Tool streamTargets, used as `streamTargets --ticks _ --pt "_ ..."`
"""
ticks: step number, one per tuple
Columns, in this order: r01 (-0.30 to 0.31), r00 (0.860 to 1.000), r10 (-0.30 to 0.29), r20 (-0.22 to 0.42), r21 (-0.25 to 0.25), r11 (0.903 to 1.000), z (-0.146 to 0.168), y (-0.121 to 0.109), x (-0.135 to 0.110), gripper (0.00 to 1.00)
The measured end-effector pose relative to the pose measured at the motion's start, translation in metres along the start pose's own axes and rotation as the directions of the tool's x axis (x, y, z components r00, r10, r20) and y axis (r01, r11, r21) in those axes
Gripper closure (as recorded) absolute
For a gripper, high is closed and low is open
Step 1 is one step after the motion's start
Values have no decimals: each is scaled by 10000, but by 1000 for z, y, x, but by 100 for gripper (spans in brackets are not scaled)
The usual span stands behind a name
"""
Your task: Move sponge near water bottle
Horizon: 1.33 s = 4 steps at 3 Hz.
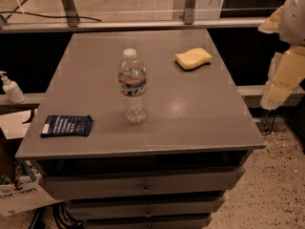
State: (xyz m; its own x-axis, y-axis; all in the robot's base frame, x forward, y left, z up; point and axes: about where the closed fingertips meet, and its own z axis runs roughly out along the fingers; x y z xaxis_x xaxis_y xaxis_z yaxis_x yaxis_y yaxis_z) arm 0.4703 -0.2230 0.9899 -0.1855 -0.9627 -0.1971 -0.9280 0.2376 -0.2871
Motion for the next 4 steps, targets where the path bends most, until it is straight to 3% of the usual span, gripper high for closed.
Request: streamTargets --ticks 4 --pt "-322 9973 298 672 343 9989 40 -57 -28 0"
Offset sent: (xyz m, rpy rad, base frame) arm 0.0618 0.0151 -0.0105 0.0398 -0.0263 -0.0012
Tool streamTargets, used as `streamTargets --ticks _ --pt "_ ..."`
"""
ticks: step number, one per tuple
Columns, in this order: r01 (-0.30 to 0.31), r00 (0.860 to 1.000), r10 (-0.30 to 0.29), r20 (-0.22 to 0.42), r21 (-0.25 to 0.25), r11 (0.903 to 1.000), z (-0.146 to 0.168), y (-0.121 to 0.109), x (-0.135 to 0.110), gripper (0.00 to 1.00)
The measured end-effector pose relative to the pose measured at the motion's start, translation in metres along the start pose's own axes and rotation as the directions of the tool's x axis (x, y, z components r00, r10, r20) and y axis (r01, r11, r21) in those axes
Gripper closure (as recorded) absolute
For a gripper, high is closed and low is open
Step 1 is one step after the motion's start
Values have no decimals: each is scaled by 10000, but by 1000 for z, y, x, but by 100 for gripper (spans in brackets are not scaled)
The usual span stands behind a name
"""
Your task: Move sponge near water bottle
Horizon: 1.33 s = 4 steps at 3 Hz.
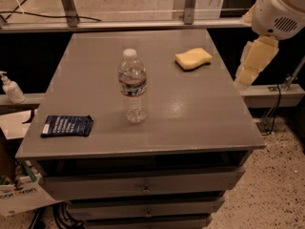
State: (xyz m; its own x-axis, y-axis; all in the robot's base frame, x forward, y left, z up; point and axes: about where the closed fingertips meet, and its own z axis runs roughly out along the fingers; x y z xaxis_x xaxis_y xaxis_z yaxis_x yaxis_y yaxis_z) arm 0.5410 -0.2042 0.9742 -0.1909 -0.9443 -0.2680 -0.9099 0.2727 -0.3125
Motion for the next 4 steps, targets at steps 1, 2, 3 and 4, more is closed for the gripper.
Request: streamTargets --ticks 1,2,3,4 --pt "-958 9882 935 1217 132 9953 24 -43 -10 0" --pt "-1322 9780 1293 1637 64 9912 32 -59 -12 0" --pt "-1827 9611 1831 2069 -210 9829 47 -71 -15 0" --pt "-2152 9480 2200 2298 -460 9755 61 -77 -16 0"
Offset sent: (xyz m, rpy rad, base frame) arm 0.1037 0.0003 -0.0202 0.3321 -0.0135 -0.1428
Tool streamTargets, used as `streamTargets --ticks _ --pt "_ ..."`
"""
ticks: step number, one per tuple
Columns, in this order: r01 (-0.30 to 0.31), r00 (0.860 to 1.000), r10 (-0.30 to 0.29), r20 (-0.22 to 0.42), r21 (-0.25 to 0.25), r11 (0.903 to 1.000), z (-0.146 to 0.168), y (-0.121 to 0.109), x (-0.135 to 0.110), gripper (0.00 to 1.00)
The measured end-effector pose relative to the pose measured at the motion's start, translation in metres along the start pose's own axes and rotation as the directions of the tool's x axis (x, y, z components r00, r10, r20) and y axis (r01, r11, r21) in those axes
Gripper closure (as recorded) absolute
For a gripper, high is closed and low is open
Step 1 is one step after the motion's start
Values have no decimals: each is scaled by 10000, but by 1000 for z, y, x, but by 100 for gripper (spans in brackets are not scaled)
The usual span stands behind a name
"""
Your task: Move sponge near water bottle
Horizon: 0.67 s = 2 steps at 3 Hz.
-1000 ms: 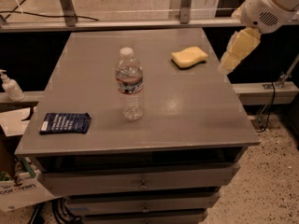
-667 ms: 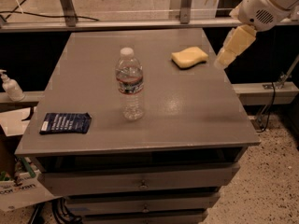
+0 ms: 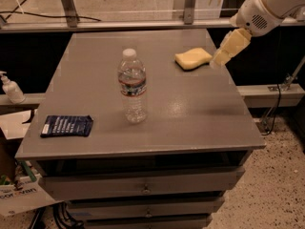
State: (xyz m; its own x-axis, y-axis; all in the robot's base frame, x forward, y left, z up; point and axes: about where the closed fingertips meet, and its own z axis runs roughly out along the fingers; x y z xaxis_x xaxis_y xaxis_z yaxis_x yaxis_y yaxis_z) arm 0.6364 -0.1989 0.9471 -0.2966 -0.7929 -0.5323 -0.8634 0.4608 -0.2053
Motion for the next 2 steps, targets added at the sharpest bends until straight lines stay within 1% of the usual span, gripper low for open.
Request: streamTargets --ticks 2 --pt "-621 9976 626 289 -174 9979 28 -13 9 0"
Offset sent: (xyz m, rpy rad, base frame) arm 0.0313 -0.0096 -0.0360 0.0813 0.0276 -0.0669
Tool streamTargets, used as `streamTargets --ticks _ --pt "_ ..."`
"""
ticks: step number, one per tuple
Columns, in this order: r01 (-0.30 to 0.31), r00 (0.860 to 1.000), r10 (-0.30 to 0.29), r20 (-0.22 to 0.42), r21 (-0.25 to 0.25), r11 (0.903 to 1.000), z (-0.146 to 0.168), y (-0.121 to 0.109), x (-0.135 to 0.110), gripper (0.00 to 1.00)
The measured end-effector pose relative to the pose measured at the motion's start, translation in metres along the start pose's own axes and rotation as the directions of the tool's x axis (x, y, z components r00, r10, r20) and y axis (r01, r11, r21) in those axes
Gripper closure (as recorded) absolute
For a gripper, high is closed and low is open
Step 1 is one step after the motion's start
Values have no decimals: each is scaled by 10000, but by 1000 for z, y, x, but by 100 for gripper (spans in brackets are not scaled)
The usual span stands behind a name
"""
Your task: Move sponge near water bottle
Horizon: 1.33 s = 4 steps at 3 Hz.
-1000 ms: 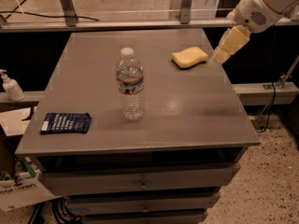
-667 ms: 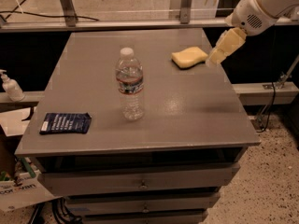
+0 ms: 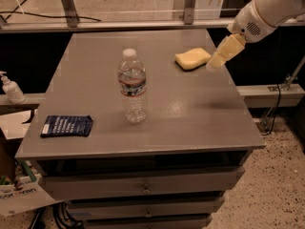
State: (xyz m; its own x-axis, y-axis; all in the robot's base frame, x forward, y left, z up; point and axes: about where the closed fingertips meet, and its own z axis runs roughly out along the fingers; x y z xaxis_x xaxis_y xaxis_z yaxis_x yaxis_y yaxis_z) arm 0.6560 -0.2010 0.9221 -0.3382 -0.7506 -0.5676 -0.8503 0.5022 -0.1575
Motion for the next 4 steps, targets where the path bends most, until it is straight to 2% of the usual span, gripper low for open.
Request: streamTargets --ticks 4 --pt "-700 9975 698 141 105 9975 53 -45 7 0"
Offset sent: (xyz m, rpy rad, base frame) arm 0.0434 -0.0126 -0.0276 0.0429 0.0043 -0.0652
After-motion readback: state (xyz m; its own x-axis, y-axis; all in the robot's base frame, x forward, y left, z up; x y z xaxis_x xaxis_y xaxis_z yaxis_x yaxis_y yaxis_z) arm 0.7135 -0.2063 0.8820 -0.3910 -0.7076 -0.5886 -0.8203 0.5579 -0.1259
